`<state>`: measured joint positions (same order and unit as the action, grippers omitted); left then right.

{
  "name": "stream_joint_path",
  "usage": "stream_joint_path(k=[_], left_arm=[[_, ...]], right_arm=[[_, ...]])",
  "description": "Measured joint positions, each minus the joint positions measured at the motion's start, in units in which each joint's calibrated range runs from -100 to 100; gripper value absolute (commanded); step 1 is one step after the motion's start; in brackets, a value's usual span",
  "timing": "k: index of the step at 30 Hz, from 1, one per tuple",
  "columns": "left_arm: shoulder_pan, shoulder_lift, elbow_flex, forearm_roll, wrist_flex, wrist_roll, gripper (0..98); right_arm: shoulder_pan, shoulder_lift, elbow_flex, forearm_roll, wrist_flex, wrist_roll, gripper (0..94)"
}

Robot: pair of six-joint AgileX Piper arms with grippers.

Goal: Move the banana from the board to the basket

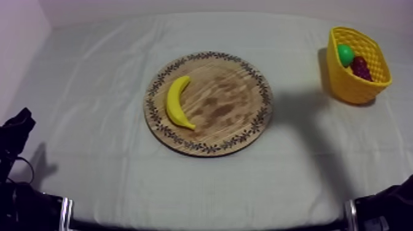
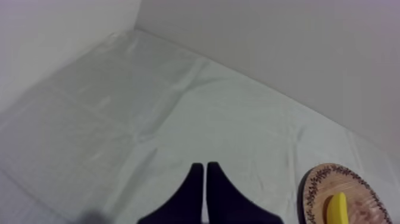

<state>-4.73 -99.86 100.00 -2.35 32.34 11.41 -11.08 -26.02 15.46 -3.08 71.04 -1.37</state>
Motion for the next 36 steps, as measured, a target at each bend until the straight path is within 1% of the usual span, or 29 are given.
stream_joint_path(k=[2,5,11,15,22,27,30,31,33,36], left_arm=[[0.00,0.00,0.00,0.00,0.00,0.00,0.1],[0.00,0.00,0.00,0.00,0.00,-0.03,0.1],[0.00,0.00,0.00,0.00,0.00,-0.06,0.1],[0.00,0.00,0.00,0.00,0.00,-0.04,0.1],[0.00,0.00,0.00,0.00,0.00,-0.06,0.1],[0.00,0.00,0.00,0.00,0.00,-0.06,0.1],[0.00,0.00,0.00,0.00,0.00,-0.06,0.1],[0.00,0.00,0.00,0.00,0.00,-0.06,0.1],[0.00,0.00,0.00,0.00,0.00,-0.06,0.1],[0.00,0.00,0.00,0.00,0.00,-0.06,0.1]], right_arm=[[-1.72,3.99,-4.85,0.06,3.01,-1.46,0.2],[-4.30,9.11,-10.90,0.74,5.82,-3.64,0.2],[-10.09,18.23,-17.49,2.20,7.38,-8.07,0.2],[-13.83,23.97,-20.24,2.35,7.97,-10.69,0.2],[-17.78,33.56,-25.94,3.41,8.26,-14.38,0.2],[-19.53,40.30,-30.86,4.11,10.37,-16.56,1.0],[-20.07,43.71,-33.20,4.61,11.61,-17.32,6.3],[-20.24,44.84,-33.95,4.61,11.94,-17.34,9.6],[-20.45,46.82,-35.08,4.55,12.78,-17.37,20.1],[-20.96,48.58,-35.28,4.61,13.07,-17.84,41.3]])
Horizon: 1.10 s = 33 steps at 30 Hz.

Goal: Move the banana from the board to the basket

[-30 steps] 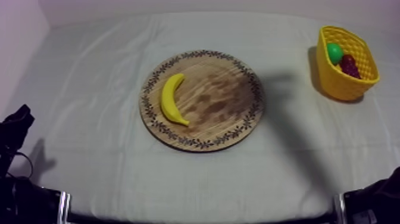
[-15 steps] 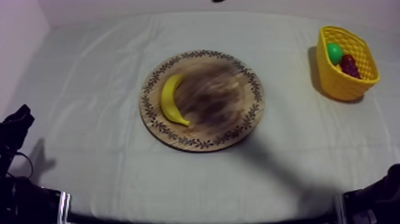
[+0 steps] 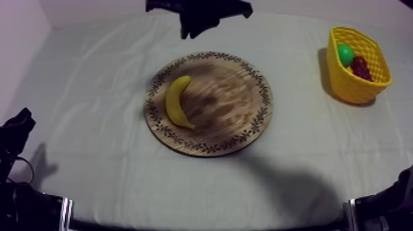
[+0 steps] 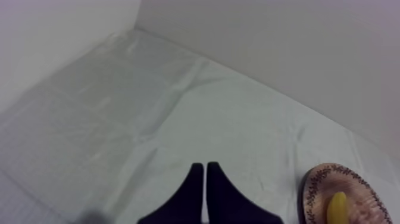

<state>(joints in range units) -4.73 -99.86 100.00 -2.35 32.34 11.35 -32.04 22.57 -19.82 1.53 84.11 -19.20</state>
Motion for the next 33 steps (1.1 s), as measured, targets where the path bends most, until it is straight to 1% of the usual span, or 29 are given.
stream_joint_path(k=[2,4,7,10,14,17,23,33], left_arm=[[0.00,0.00,0.00,0.00,0.00,0.00,0.1],[0.00,0.00,0.00,0.00,0.00,0.00,0.1],[0.00,0.00,0.00,0.00,0.00,0.00,0.1],[0.00,0.00,0.00,0.00,0.00,0.00,0.1],[0.00,0.00,0.00,0.00,0.00,0.00,0.1],[0.00,0.00,0.00,0.00,0.00,0.00,0.1],[0.00,0.00,0.00,0.00,0.00,0.00,0.1],[0.00,0.00,0.00,0.00,0.00,0.00,0.1]], right_arm=[[-0.36,0.44,0.77,0.18,-0.34,-0.22,51.5],[-0.74,0.58,1.27,0.18,-0.75,-0.33,58.6],[-0.97,1.76,1.30,0.11,-1.44,-0.77,64.9],[-1.16,3.57,0.61,0.03,-1.49,-1.23,68.4],[-1.50,6.67,-0.44,-0.08,-1.41,-2.14,69.6],[-1.53,9.34,-1.51,-0.64,-1.41,-2.90,69.2],[-1.70,14.95,-3.57,-0.77,-1.47,-4.34,67.5],[-2.08,23.06,-6.66,-0.02,-1.28,-5.86,64.4]])
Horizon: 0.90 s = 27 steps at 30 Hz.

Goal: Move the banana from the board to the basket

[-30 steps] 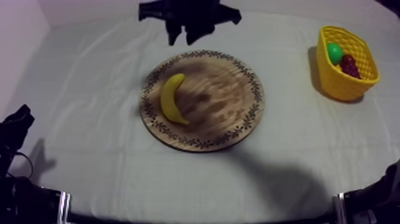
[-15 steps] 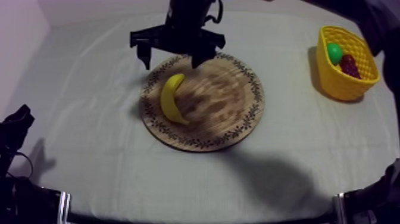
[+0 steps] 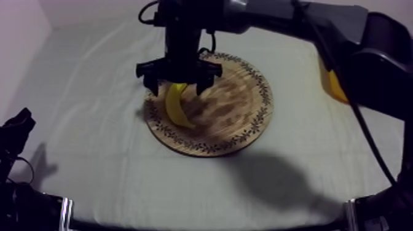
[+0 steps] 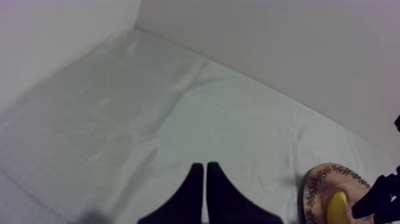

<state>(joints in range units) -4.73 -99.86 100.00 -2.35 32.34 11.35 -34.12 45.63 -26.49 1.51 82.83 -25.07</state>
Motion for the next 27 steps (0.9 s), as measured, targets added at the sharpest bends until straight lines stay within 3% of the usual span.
stream_joint_path(k=[19,27], left_arm=[[0.00,0.00,0.00,0.00,0.00,0.00,0.1],[0.00,0.00,0.00,0.00,0.00,0.00,0.1]], right_arm=[[-0.23,9.96,-7.65,1.06,1.74,-0.62,50.5],[-0.97,10.73,-8.49,1.70,1.43,0.43,31.0]])
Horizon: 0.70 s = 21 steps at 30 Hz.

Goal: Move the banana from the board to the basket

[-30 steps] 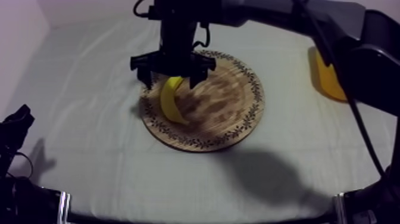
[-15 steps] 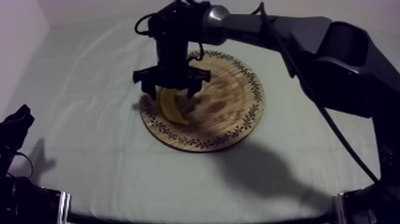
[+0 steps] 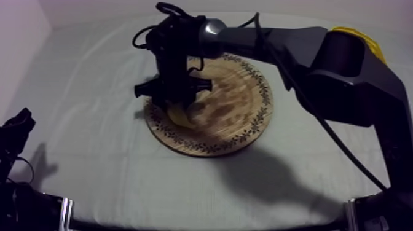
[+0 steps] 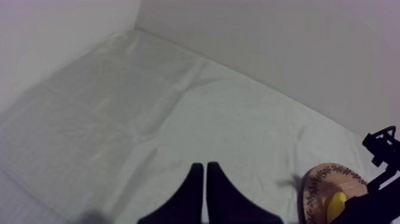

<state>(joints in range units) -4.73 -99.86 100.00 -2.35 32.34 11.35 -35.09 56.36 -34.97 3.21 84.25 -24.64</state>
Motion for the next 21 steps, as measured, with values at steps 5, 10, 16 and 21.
stream_joint_path(k=[5,10,16,21], left_arm=[[0.00,0.00,0.00,0.00,0.00,0.00,0.1],[0.00,0.00,0.00,0.00,0.00,0.00,0.1],[0.00,0.00,0.00,0.00,0.00,0.00,0.1],[0.00,0.00,0.00,0.00,0.00,0.00,0.1]], right_arm=[[-0.13,-0.06,-0.12,0.27,-0.18,0.35,19.4],[-0.05,-1.80,0.05,-0.40,0.32,1.16,12.0],[0.97,-8.33,4.80,-1.06,1.72,2.93,8.1],[2.65,-16.97,11.57,-2.55,1.99,5.24,8.9]])
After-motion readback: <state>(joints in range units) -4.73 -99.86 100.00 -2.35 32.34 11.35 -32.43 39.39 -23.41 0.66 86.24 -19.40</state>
